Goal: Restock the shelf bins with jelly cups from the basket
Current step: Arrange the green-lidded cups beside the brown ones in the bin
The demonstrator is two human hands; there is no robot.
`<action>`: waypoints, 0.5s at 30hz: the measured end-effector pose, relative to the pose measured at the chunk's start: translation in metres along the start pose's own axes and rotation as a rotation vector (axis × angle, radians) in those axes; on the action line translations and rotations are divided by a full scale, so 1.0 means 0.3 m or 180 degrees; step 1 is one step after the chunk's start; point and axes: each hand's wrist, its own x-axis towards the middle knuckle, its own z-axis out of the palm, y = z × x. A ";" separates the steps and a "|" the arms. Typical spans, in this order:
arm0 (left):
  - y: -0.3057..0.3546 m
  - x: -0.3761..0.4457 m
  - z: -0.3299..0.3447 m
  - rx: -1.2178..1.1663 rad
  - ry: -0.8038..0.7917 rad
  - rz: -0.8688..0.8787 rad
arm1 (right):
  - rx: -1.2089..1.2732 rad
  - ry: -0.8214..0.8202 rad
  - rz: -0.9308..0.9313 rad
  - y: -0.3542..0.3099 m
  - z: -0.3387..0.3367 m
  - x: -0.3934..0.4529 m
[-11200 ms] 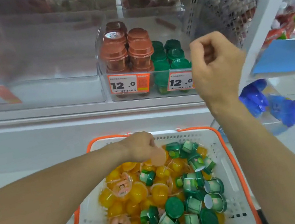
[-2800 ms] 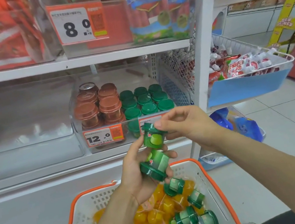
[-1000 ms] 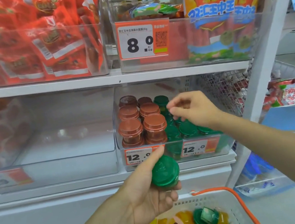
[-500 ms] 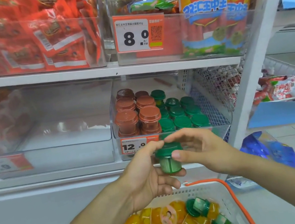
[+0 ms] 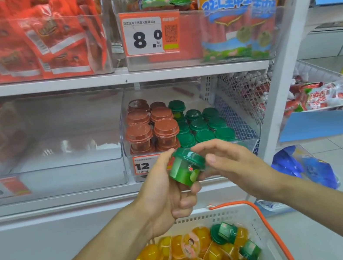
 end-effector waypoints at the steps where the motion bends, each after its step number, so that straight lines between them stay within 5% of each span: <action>1: -0.001 0.000 0.002 0.0028 -0.0076 -0.0061 | 0.0038 -0.0022 -0.0073 -0.004 0.009 -0.005; 9: -0.031 0.027 0.002 -0.0105 0.0180 -0.0036 | -0.0193 0.0648 0.0057 0.004 0.046 0.006; 15: -0.036 0.032 -0.003 -0.0105 0.0339 -0.0012 | -0.0167 0.0446 0.0265 0.008 0.043 0.015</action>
